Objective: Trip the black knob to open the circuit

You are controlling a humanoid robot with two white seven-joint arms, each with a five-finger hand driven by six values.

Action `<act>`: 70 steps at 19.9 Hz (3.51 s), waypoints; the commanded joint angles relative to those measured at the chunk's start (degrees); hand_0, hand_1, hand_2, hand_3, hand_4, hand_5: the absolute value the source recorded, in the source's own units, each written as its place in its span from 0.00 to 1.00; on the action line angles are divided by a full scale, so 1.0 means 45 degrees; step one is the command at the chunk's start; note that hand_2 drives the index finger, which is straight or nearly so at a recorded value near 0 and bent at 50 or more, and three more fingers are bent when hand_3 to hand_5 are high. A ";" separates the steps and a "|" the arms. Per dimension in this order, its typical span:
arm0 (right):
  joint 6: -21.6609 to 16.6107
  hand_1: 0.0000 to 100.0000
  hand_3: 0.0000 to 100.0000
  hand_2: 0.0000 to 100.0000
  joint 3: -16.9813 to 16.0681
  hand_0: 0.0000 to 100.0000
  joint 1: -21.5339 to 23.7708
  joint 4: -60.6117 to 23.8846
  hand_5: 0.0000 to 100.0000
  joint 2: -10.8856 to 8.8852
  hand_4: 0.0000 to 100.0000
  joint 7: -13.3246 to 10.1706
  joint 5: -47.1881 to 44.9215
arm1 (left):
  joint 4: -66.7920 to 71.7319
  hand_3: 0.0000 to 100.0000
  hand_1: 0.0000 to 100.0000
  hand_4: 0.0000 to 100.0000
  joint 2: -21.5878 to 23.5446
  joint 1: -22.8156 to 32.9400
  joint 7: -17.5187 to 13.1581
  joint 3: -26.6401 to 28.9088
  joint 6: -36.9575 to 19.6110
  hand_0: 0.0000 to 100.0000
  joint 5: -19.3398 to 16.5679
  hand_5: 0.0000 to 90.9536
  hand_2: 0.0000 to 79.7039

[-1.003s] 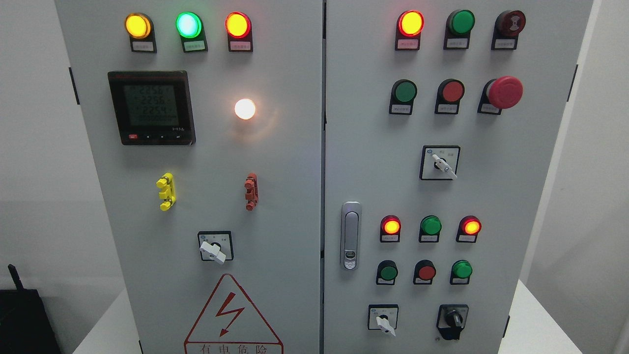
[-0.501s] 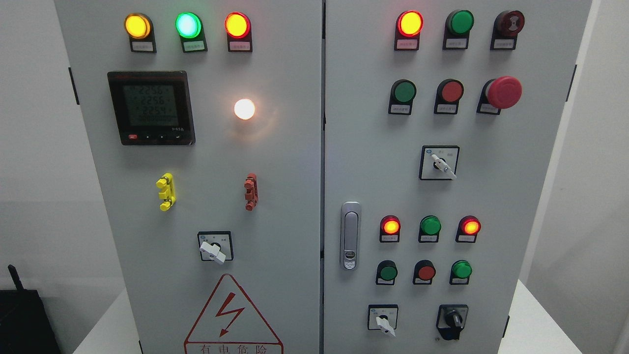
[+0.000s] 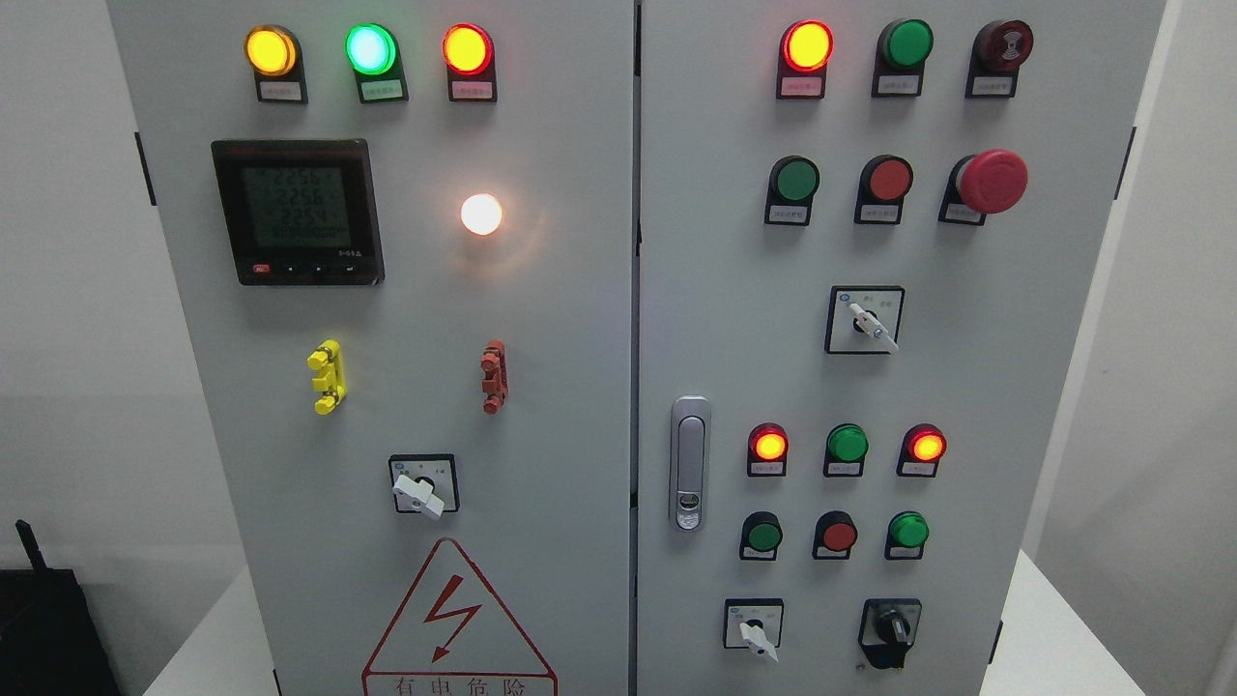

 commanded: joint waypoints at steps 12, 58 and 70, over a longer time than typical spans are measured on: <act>-0.1166 0.10 0.71 0.00 -0.0131 0.00 0.0251 -0.3401 0.45 0.0199 0.57 -0.0864 -0.0096 | -0.0002 0.00 0.39 0.00 -0.0020 -0.0032 0.0003 0.0016 -0.0025 0.12 0.0031 0.00 0.00; 0.0200 0.09 1.00 0.00 0.0005 0.00 0.0974 -1.2679 1.00 0.0473 1.00 -0.1762 -0.0838 | -0.0002 0.00 0.39 0.00 -0.0020 -0.0031 0.0003 0.0016 -0.0005 0.12 0.0031 0.00 0.00; 0.1744 0.07 1.00 0.00 0.0083 0.00 -0.0217 -1.3911 1.00 0.0434 1.00 -0.1743 -0.0897 | -0.0002 0.00 0.39 0.00 -0.0020 -0.0031 0.0003 0.0016 -0.0025 0.12 0.0031 0.00 0.00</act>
